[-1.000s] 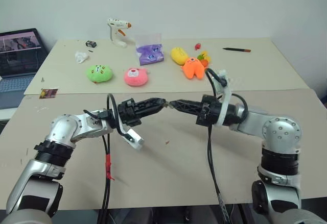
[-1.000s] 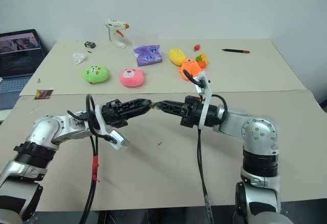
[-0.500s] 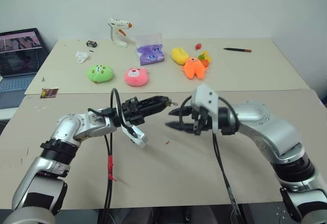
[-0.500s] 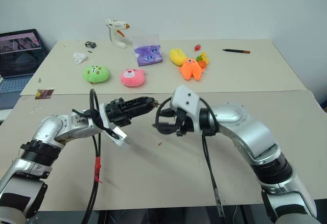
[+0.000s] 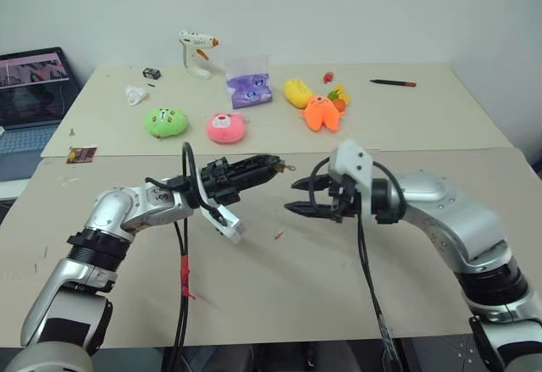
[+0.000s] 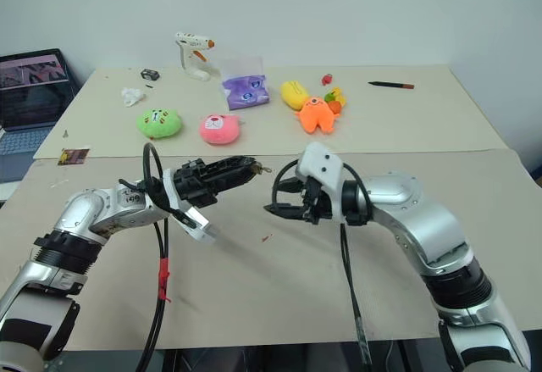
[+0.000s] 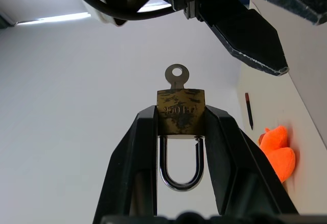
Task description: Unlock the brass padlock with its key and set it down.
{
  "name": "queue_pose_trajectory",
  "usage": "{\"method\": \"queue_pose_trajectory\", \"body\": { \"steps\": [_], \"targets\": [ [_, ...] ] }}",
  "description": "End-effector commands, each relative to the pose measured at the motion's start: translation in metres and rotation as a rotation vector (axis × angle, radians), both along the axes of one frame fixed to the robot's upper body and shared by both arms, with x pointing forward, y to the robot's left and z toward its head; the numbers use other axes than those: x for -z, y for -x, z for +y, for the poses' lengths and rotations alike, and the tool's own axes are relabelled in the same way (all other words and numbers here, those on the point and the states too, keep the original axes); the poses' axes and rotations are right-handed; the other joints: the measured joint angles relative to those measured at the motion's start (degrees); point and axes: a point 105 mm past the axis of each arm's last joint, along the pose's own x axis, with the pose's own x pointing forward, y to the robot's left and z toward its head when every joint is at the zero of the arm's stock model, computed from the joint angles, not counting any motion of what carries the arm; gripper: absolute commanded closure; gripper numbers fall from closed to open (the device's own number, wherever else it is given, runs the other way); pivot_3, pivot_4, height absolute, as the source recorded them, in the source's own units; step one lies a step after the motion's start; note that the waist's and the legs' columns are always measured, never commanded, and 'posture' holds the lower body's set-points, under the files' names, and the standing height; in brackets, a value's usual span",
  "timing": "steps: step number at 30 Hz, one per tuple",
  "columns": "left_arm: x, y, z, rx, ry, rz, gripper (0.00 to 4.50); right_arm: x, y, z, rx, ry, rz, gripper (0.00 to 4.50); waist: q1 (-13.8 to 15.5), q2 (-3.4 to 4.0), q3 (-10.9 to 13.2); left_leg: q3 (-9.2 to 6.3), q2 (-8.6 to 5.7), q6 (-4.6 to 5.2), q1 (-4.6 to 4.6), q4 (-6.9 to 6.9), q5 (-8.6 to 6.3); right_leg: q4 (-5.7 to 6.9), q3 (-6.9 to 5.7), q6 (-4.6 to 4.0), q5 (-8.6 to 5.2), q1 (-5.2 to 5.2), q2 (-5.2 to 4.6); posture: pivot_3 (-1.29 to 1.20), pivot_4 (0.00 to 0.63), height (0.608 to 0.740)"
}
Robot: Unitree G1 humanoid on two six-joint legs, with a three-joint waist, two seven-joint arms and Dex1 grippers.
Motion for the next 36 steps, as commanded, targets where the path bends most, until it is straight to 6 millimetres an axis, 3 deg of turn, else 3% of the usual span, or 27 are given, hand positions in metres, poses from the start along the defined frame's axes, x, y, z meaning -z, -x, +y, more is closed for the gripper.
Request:
{"method": "queue_pose_trajectory", "body": {
  "steps": [1,5,13,28,31,36],
  "targets": [
    [-0.005,0.002,0.003,0.006,0.034,0.007,3.68,-0.012,-0.008,-0.008,0.038,-0.017,-0.08,2.03,0.0,0.0,0.0,0.0,0.0,0.0,0.0,0.0,0.0,0.0,0.0,0.0,0.0,0.0,0.0,0.0,0.15,0.74],
    [-0.001,0.003,0.002,0.008,0.035,0.027,3.68,-0.024,-0.01,-0.006,0.037,-0.06,-0.095,2.03,-0.2,0.0,0.0,0.02,0.01,0.0,-0.01,-0.01,0.0,0.01,0.07,0.0,0.0,-0.02,0.0,0.0,0.15,0.74],
    [0.002,0.002,-0.001,0.001,0.038,0.047,3.68,-0.042,0.006,0.023,-0.043,-0.178,-0.081,2.03,-0.1,0.0,0.0,0.02,0.02,0.0,0.0,0.0,0.0,0.0,0.1,0.0,0.0,0.0,0.0,0.0,0.15,0.74],
    [0.001,-0.001,-0.005,0.004,0.047,0.05,3.68,-0.047,0.013,0.036,-0.063,-0.229,-0.045,2.03,-0.1,0.0,0.0,0.02,0.0,0.0,0.01,0.0,0.0,0.02,0.07,0.0,0.0,-0.02,0.01,0.0,0.15,0.74],
    [0.002,0.0,-0.005,0.004,0.047,0.05,3.68,-0.048,0.012,0.036,-0.056,-0.242,-0.036,2.74,-0.1,0.0,0.0,0.02,0.0,0.0,0.01,0.0,0.0,0.02,0.06,0.0,0.0,-0.02,0.01,0.0,0.15,0.74],
    [0.001,0.0,-0.005,0.005,0.051,0.052,3.68,-0.048,0.011,0.036,-0.052,-0.248,-0.027,4.35,-0.1,0.0,0.0,0.02,0.0,0.0,0.02,0.0,0.0,0.03,0.05,0.0,0.0,-0.02,0.01,0.0,0.15,0.74]
  ]
}}
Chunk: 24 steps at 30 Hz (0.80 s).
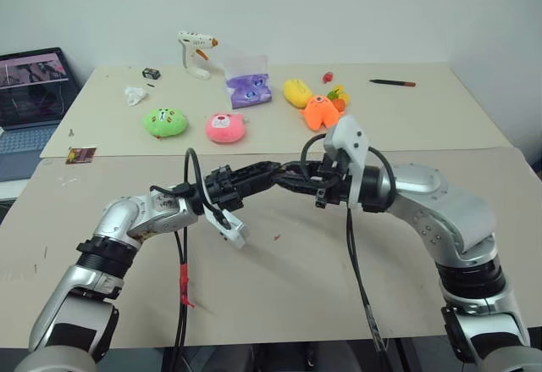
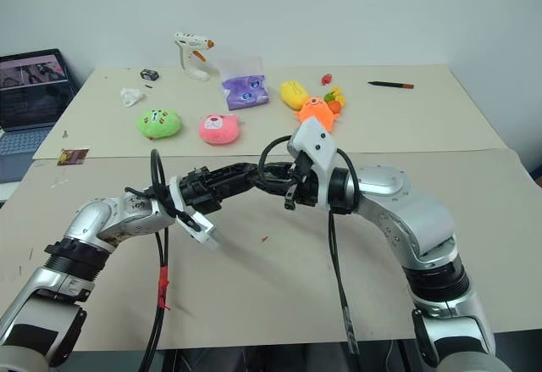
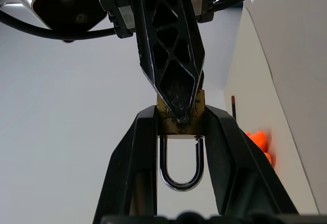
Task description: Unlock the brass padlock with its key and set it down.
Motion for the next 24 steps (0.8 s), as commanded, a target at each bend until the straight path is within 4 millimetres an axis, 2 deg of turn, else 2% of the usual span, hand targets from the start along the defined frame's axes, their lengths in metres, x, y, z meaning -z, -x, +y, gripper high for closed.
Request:
{"method": "queue_pose_trajectory", "body": {
  "steps": [1,8,10,11,16,20,24],
  "targets": [
    [-0.012,0.001,0.0,0.007,0.032,-0.026,3.68,-0.017,0.006,0.003,-0.036,-0.034,-0.047,4.38,0.0,0.0,0.0,0.0,0.0,0.0,0.0,0.0,0.0,0.0,0.0,0.0,0.0,0.0,0.0,0.0,0.15,0.74],
    [-0.014,0.002,0.0,0.026,0.06,0.008,3.68,-0.017,0.006,0.004,-0.038,-0.033,-0.049,4.38,0.0,0.0,0.0,0.0,0.0,0.0,-0.01,0.0,0.0,0.0,0.01,0.0,0.0,0.0,0.0,0.0,0.15,0.74],
    [-0.014,0.002,0.001,0.038,0.076,0.045,2.65,-0.017,0.006,0.004,-0.039,-0.031,-0.053,4.38,0.0,0.0,0.0,0.0,0.0,0.0,0.0,0.0,0.0,0.0,0.0,0.0,0.0,0.0,0.0,0.0,0.15,0.74],
    [-0.015,0.002,0.001,0.038,0.085,0.058,2.53,-0.017,0.006,0.004,-0.039,-0.03,-0.054,4.38,0.0,0.0,0.0,0.0,0.0,0.0,0.0,0.0,0.0,0.01,0.0,0.0,0.0,-0.01,0.0,0.0,0.15,0.74],
    [-0.016,-0.001,0.004,0.038,0.121,0.134,0.69,-0.016,0.004,0.004,-0.035,-0.026,-0.053,4.38,-0.1,0.0,0.0,0.0,0.0,0.0,0.0,0.0,0.0,0.0,0.01,0.0,0.0,-0.01,-0.01,0.0,0.15,0.74],
    [-0.02,0.002,0.012,0.056,0.162,0.186,0.69,-0.013,0.001,0.001,-0.024,-0.014,-0.049,4.38,-0.2,0.0,0.0,0.0,0.0,0.0,-0.01,0.0,0.0,0.0,0.01,0.0,0.0,-0.01,-0.01,0.0,0.15,0.74],
    [-0.017,-0.011,0.034,-0.023,0.166,0.249,0.69,-0.011,-0.002,-0.006,-0.012,-0.007,-0.039,4.38,-0.2,0.0,0.0,0.0,0.0,0.0,0.02,0.0,0.0,-0.01,0.02,0.0,0.0,0.0,0.0,0.0,0.15,0.74]
  ]
}}
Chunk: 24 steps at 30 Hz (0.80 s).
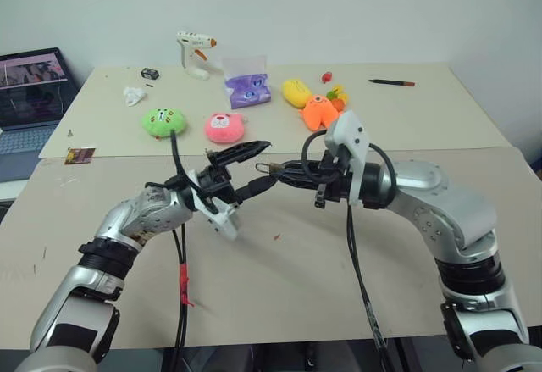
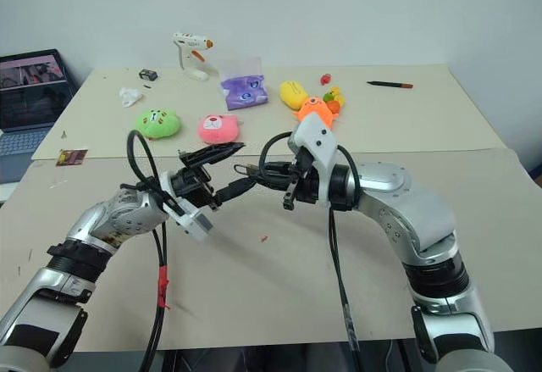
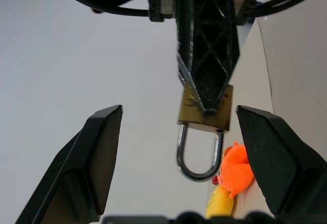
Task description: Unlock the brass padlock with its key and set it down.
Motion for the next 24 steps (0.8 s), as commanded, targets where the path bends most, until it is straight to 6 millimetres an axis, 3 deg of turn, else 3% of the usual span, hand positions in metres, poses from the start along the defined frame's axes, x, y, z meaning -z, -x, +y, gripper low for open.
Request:
{"method": "queue_pose_trajectory", "body": {
  "steps": [1,4,10,14,21,22,24],
  "targets": [
    [-0.004,-0.016,0.024,-0.101,0.025,0.057,0.69,-0.011,0.002,-0.006,-0.006,-0.013,-0.047,4.38,-0.1,0.0,0.0,0.0,0.0,0.0,0.0,0.0,0.0,0.0,-0.01,0.0,0.0,0.0,0.0,0.0,0.15,0.74],
    [0.003,-0.04,0.037,-0.226,0.066,0.16,0.69,-0.013,0.008,-0.007,-0.034,-0.013,-0.039,4.38,-0.1,0.0,0.0,0.0,0.0,0.0,0.02,-0.01,0.0,0.0,-0.04,0.0,0.0,0.01,0.02,0.0,0.15,0.74],
    [0.021,-0.045,0.036,-0.225,0.05,0.276,0.69,-0.013,0.016,-0.009,-0.057,0.001,-0.034,4.38,-0.1,0.0,0.0,-0.02,-0.01,0.01,-0.03,0.0,0.0,0.0,-0.08,0.0,0.0,-0.02,0.0,0.0,0.15,0.74],
    [0.032,-0.034,0.015,-0.092,0.089,0.46,1.63,-0.02,0.023,-0.007,-0.082,-0.017,-0.033,4.38,-0.2,0.0,0.0,-0.02,0.0,0.01,-0.05,0.03,0.0,-0.01,-0.06,0.0,0.0,-0.01,-0.02,0.0,0.15,0.74],
    [0.044,0.001,-0.019,0.195,0.086,0.87,4.25,-0.018,0.031,-0.006,-0.121,-0.029,-0.021,4.38,-1.0,0.0,0.0,-0.03,0.03,0.02,-0.05,0.07,-0.01,0.0,0.17,0.0,0.0,0.01,-0.02,0.0,0.15,0.74],
    [0.043,0.004,-0.02,0.214,0.092,0.9,4.46,-0.017,0.032,-0.006,-0.126,-0.026,-0.017,4.38,-1.1,0.0,0.0,-0.03,0.03,0.03,-0.05,0.06,-0.01,-0.01,0.17,0.0,0.0,0.02,-0.02,0.0,0.15,0.74],
    [0.039,0.006,-0.021,0.244,0.121,0.969,4.46,-0.014,0.033,-0.007,-0.132,-0.022,-0.011,4.38,-1.1,0.0,0.0,-0.04,0.03,0.03,-0.04,0.07,-0.02,-0.01,0.18,0.0,0.0,0.03,-0.01,0.0,0.15,0.74]
  ]
}}
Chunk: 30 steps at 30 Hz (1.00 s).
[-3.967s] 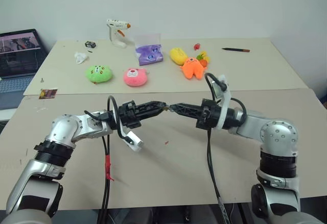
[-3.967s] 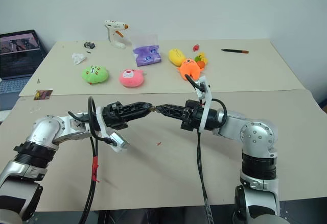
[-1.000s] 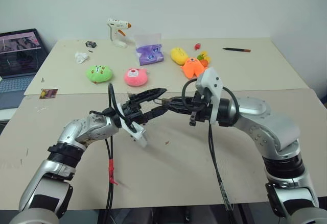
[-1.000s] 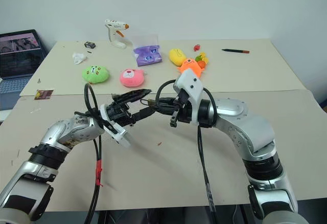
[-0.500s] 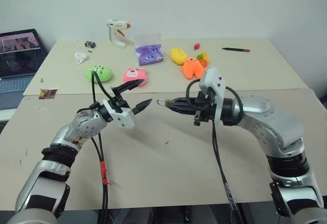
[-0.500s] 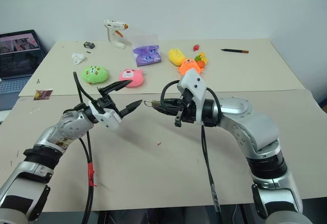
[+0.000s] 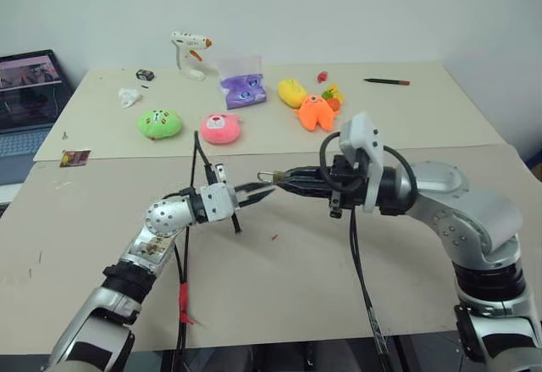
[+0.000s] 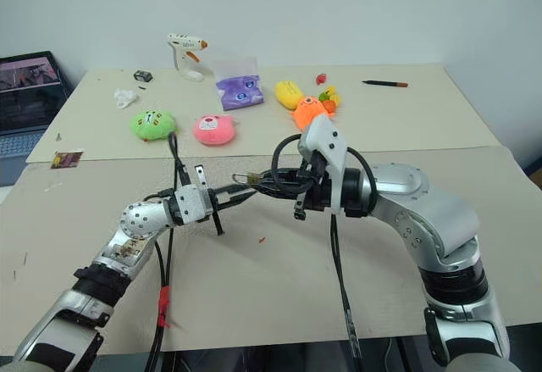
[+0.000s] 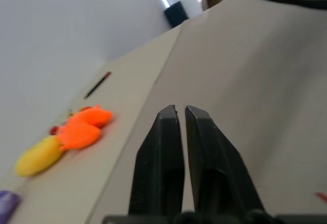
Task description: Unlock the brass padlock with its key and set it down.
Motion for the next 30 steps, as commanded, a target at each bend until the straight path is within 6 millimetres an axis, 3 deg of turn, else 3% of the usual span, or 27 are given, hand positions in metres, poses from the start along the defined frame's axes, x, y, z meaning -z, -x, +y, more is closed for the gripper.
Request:
{"method": "queue_pose_trajectory", "body": {
  "steps": [1,6,10,16,24,30],
  "targets": [
    [-0.019,0.006,-0.004,0.06,0.086,0.107,4.46,-0.006,0.009,-0.001,-0.031,-0.012,-0.038,4.38,0.0,0.0,0.0,0.0,0.0,0.0,0.0,0.01,0.0,0.0,0.0,0.0,0.0,0.0,0.0,0.0,0.15,0.74],
    [-0.033,0.007,-0.004,0.078,0.188,0.273,4.46,-0.001,0.012,-0.005,-0.033,-0.007,-0.023,4.38,0.1,0.0,0.0,0.0,0.01,0.0,0.04,0.02,0.0,-0.01,0.0,0.0,0.0,0.04,0.01,0.0,0.15,0.74],
    [-0.028,0.012,-0.004,0.103,0.187,0.376,4.46,-0.001,0.012,-0.007,-0.027,-0.006,-0.021,4.38,0.0,0.0,0.0,0.0,0.0,0.0,0.06,0.01,0.0,-0.01,0.0,0.0,0.0,0.04,0.02,0.0,0.15,0.74],
    [-0.006,0.024,-0.005,0.134,0.091,0.386,4.46,-0.006,0.006,-0.007,-0.013,-0.006,-0.038,4.38,0.1,0.0,0.0,0.01,0.01,-0.01,0.11,0.0,0.0,-0.04,0.0,-0.01,0.0,0.09,0.02,0.0,0.15,0.74],
    [-0.008,0.028,-0.008,0.142,0.112,0.405,4.46,-0.007,0.007,-0.006,-0.026,0.0,-0.032,4.38,0.6,0.0,0.0,0.01,0.01,-0.01,0.1,-0.02,0.0,-0.08,0.02,-0.02,0.01,0.1,0.01,0.0,0.15,0.74],
    [-0.009,0.017,0.0,0.076,0.12,0.4,4.46,-0.005,0.017,-0.006,-0.075,0.005,0.009,4.38,0.8,0.0,0.0,0.01,0.02,-0.01,0.12,-0.03,0.0,-0.09,0.02,-0.02,0.01,0.11,0.01,0.0,0.15,0.74]
  ]
}}
